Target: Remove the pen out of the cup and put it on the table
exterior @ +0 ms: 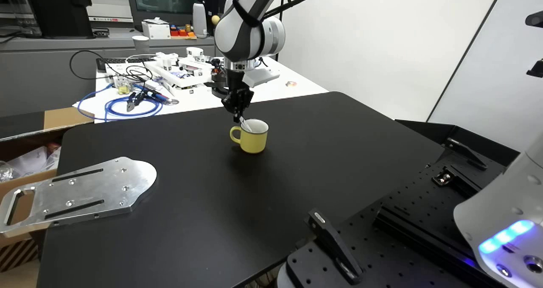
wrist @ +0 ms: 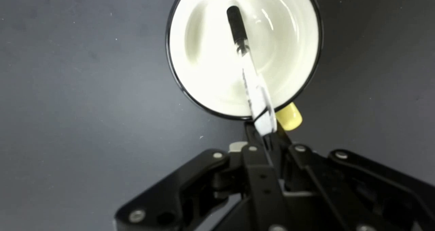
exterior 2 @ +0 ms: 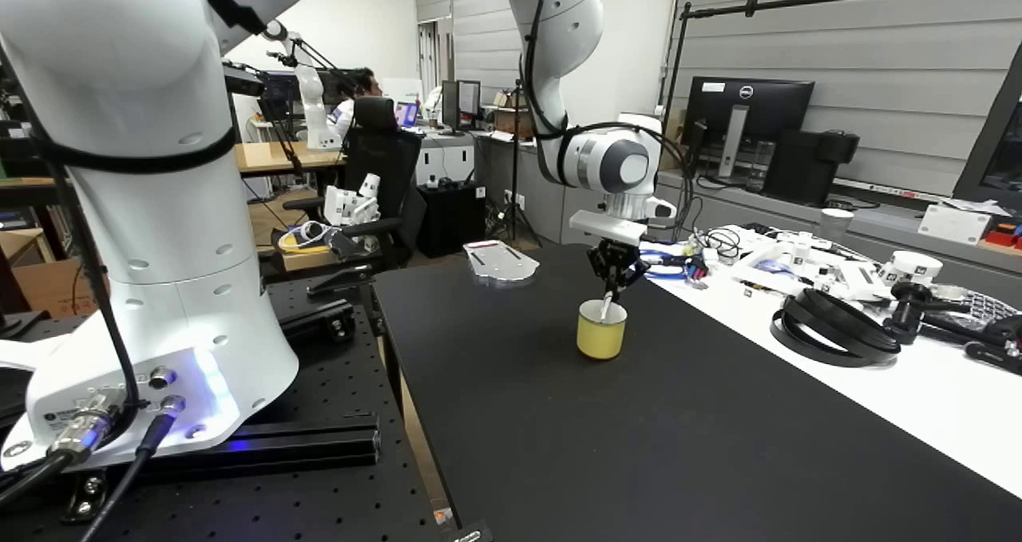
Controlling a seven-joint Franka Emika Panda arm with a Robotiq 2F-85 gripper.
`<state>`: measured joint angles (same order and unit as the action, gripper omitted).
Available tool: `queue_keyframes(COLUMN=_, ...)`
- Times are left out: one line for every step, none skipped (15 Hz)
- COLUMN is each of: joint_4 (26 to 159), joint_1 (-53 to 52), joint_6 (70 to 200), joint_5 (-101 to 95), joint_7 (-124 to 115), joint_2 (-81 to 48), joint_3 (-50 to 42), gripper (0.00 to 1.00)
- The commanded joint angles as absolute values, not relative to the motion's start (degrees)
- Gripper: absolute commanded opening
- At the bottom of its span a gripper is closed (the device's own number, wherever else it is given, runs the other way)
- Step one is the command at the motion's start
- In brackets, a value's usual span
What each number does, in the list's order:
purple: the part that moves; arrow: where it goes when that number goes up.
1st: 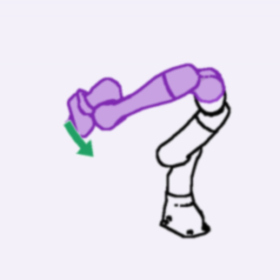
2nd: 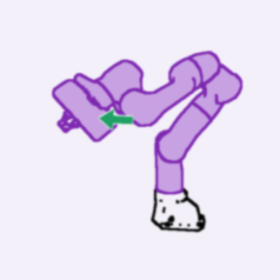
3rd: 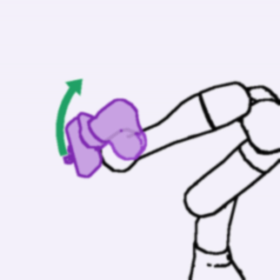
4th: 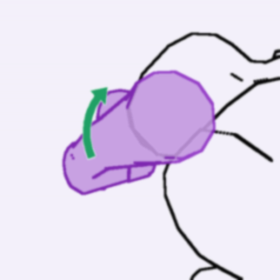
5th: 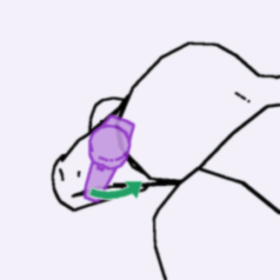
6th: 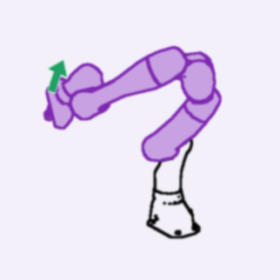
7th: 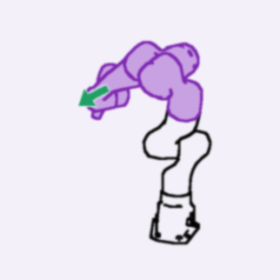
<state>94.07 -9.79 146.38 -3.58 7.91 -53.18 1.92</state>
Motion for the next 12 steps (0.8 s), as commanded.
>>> queue_keyframes(joint_4=94.3, joint_1=-9.4, joint_6=145.5, joint_5=-4.6, joint_7=5.7, joint_2=-52.8, joint_3=1.8, gripper=0.03)
queue_keyframes(joint_4=94.3, joint_1=-9.4, joint_6=145.5, joint_5=-4.6, joint_7=5.7, joint_2=-52.8, joint_3=1.9, gripper=0.03)
queue_keyframes(joint_4=94.3, joint_1=-9.3, joint_6=145.4, joint_5=-4.5, joint_7=5.8, joint_2=-52.8, joint_3=1.9, gripper=0.03)
queue_keyframes(joint_4=94.4, joint_1=-9.2, joint_6=145.5, joint_5=-4.6, joint_7=5.8, joint_2=-52.6, joint_3=1.9, gripper=0.03)
queue_keyframes(joint_4=94.5, joint_1=-9.2, joint_6=145.6, joint_5=-4.6, joint_7=5.7, joint_2=-52.4, joint_3=1.8, gripper=0.03)
queue_keyframes(joint_4=94.5, joint_1=-9.1, joint_6=145.7, joint_5=-4.6, joint_7=5.7, joint_2=-52.2, joint_3=1.8, gripper=0.03)
queue_keyframes(joint_4=94.6, joint_1=-9.0, joint_6=145.8, joint_5=-4.6, joint_7=5.7, joint_2=-52.0, joint_3=1.8, gripper=0.03)
queue_keyframes(joint_4=94.6, joint_1=-9.0, joint_6=145.9, joint_5=-4.6, joint_7=5.8, joint_2=-51.7, joint_3=1.8, gripper=0.03)
queue_keyframes(joint_4=94.7, joint_1=-8.8, joint_6=146.0, joint_5=-4.5, joint_7=5.8, joint_2=-51.5, joint_3=1.8, gripper=0.03)
queue_keyframes(joint_4=94.6, joint_1=-8.7, joint_6=146.0, joint_5=-4.4, joint_7=5.9, joint_2=-51.3, joint_3=1.9, gripper=0.03)
queue_keyframes(joint_4=94.6, joint_1=-8.5, joint_6=146.0, joint_5=-4.3, joint_7=6.0, joint_2=-51.0, joint_3=2.0, gripper=0.03)
queue_keyframes(joint_4=94.5, joint_1=-8.3, joint_6=145.9, joint_5=-4.2, joint_7=6.1, joint_2=-50.7, joint_3=2.1, gripper=0.03)
